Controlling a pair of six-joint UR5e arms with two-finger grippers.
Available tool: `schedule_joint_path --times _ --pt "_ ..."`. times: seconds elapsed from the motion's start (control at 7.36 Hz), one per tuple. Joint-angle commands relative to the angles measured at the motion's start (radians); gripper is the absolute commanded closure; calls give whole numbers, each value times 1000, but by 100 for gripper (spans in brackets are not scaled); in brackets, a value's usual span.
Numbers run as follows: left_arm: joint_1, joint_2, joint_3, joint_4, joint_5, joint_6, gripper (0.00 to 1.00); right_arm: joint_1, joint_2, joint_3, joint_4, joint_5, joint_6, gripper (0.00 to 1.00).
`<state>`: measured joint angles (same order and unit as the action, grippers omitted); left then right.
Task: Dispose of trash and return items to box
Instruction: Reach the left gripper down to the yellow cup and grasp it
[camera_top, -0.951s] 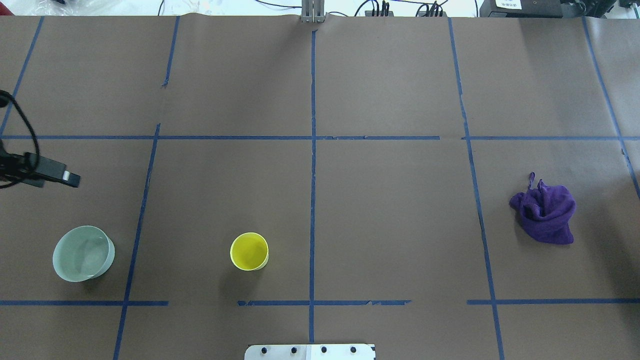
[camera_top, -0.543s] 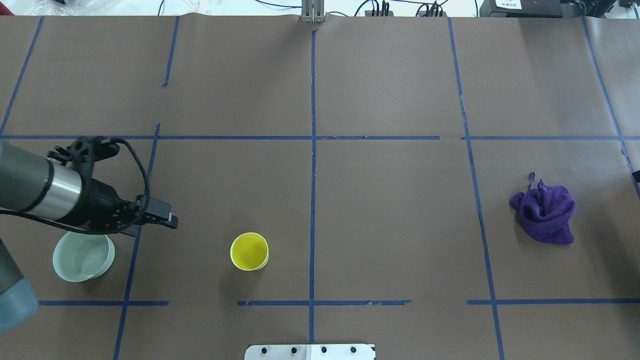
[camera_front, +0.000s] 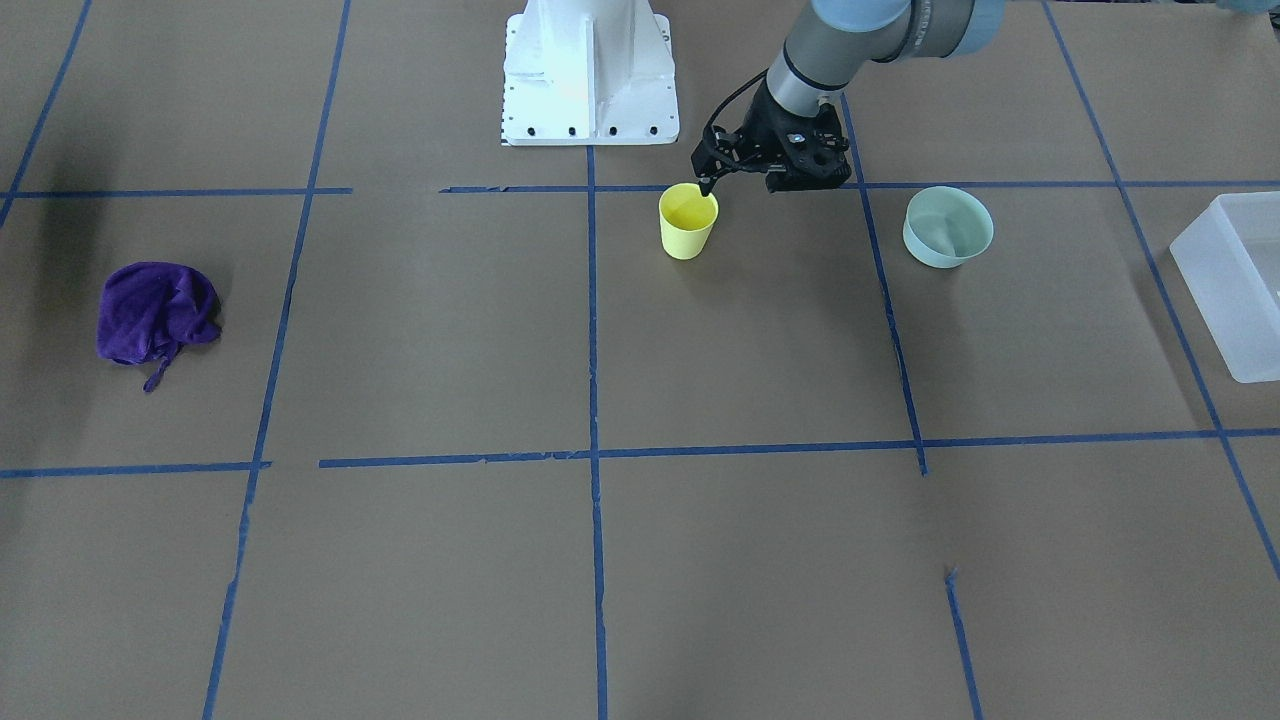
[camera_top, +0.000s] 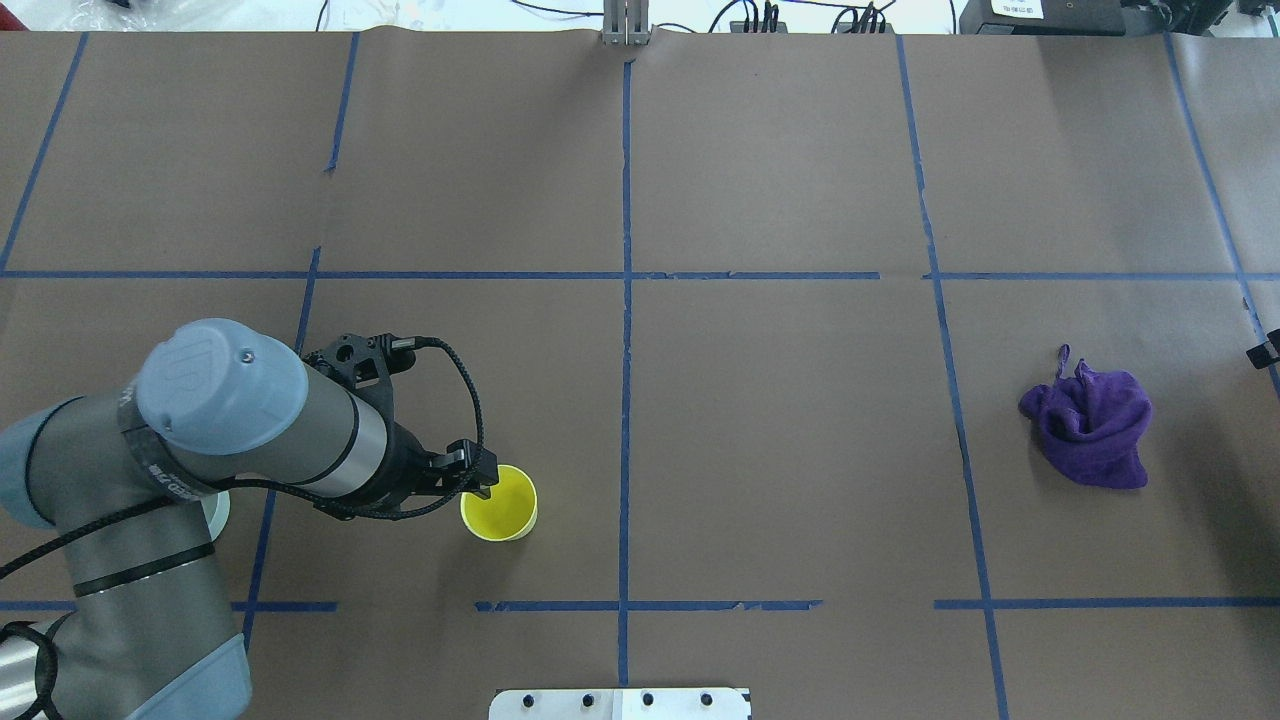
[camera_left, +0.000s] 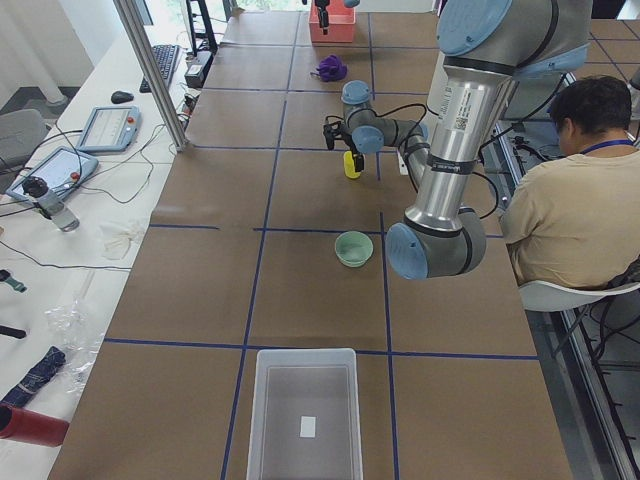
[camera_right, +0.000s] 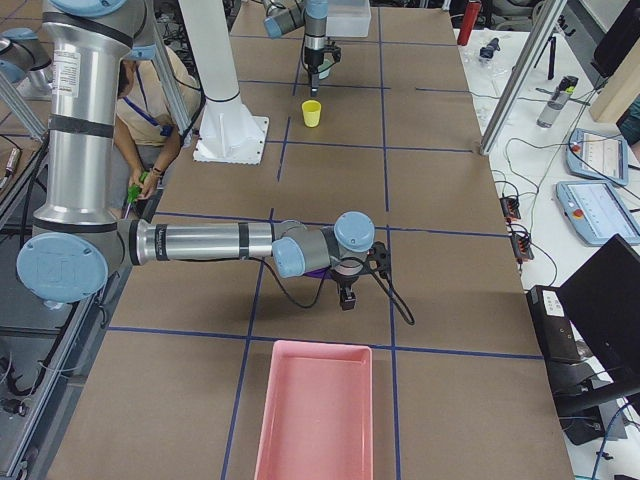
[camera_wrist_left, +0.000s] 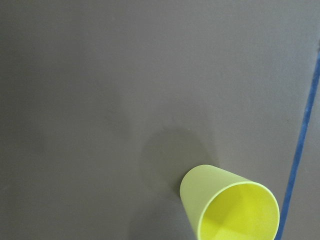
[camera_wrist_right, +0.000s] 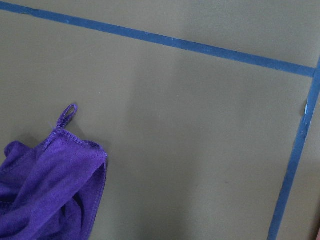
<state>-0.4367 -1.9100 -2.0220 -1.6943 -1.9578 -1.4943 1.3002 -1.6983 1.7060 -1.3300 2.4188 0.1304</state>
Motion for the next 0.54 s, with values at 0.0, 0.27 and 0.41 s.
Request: schedule_joint_path --times 0.0,0.27,0.41 --pt "19 -21 20 28 43 -1 0 -2 2 -5 0 0 0 0" --pt "44 -37 66 25 45 -3 2 -2 0 -5 0 2 0 0" --pt "56 -59 109 24 48 -3 6 -4 2 -8 0 0 -1 0"
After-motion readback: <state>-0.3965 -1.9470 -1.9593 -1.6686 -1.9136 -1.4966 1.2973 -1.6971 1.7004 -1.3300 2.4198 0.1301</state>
